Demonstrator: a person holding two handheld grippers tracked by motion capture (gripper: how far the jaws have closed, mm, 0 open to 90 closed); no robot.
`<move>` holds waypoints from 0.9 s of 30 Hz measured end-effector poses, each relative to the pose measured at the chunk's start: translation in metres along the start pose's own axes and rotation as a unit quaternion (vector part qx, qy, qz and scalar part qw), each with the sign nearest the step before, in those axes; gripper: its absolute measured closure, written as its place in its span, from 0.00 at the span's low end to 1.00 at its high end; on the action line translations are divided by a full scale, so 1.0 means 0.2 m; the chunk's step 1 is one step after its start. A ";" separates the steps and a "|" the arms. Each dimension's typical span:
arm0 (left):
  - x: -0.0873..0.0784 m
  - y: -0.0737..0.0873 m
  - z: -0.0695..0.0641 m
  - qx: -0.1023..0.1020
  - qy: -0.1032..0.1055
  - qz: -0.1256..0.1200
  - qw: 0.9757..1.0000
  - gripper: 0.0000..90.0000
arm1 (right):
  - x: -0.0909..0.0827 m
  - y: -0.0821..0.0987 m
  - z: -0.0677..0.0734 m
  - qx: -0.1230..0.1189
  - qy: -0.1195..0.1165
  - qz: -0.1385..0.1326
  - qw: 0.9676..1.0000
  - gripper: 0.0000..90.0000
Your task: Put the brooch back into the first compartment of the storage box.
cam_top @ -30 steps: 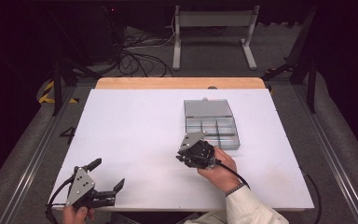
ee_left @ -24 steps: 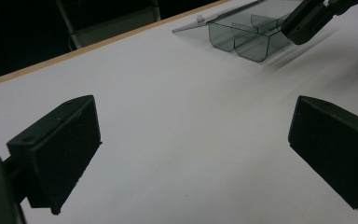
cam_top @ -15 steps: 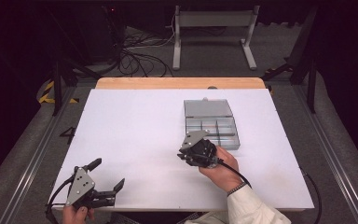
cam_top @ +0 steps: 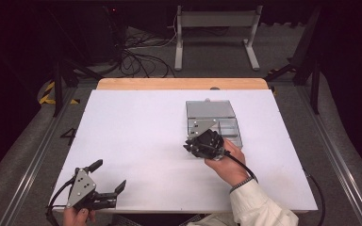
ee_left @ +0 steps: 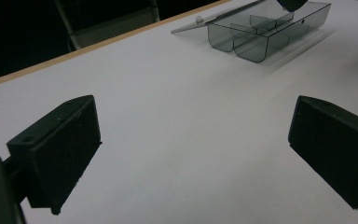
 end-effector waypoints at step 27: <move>0.00 0.00 0.00 0.000 0.001 0.001 1.000 0.03 | 0.06 0.03 -0.24 0.084 0.028 0.033 0.996 0.90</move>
Point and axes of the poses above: each handheld gripper's, and its own axes: x roughly forward along the jaws, y roughly out of its underside, z roughly to its left, the point moved 2 cm from there along x, roughly forward along the jaws, and after that the axes turned 13 degrees about -x, right-handed, at the moved point
